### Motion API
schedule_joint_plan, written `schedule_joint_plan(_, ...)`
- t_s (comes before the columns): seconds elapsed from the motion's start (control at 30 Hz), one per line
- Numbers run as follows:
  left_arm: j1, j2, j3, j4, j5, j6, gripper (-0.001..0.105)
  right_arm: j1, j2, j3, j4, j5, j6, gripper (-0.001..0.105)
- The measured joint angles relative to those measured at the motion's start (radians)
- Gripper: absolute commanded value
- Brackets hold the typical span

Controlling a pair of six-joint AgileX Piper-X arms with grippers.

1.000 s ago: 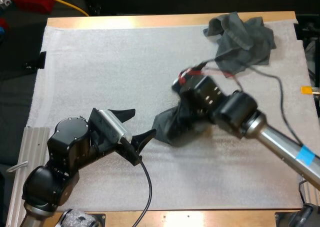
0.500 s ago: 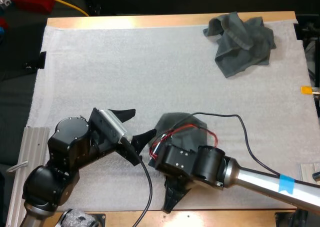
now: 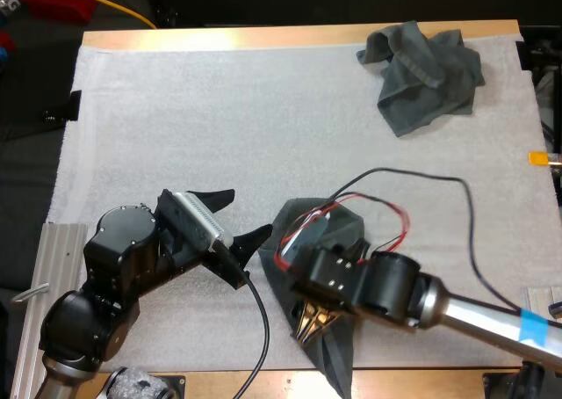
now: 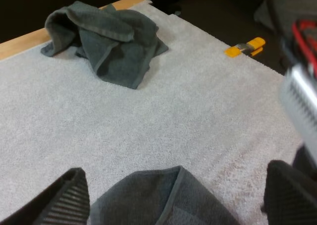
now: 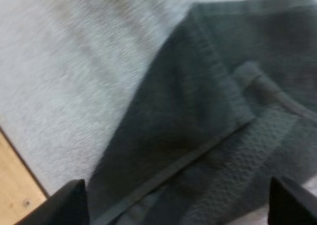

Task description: Pick towel from pile, fold and stack

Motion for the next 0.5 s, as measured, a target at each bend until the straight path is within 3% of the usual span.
schedule_joint_plan(0.23, 0.000, -0.005, -0.002, 0.075, -0.004, 0.010, 0.071, -0.200, -0.043, 0.000, 0.000, -0.011, 0.002, 0.071)
schedule_joint_plan(0.5, 0.000, -0.005, -0.002, 0.249, -0.007, 0.085, 0.071, -0.385, -0.045, 0.017, -0.055, -0.153, 0.014, 0.071)
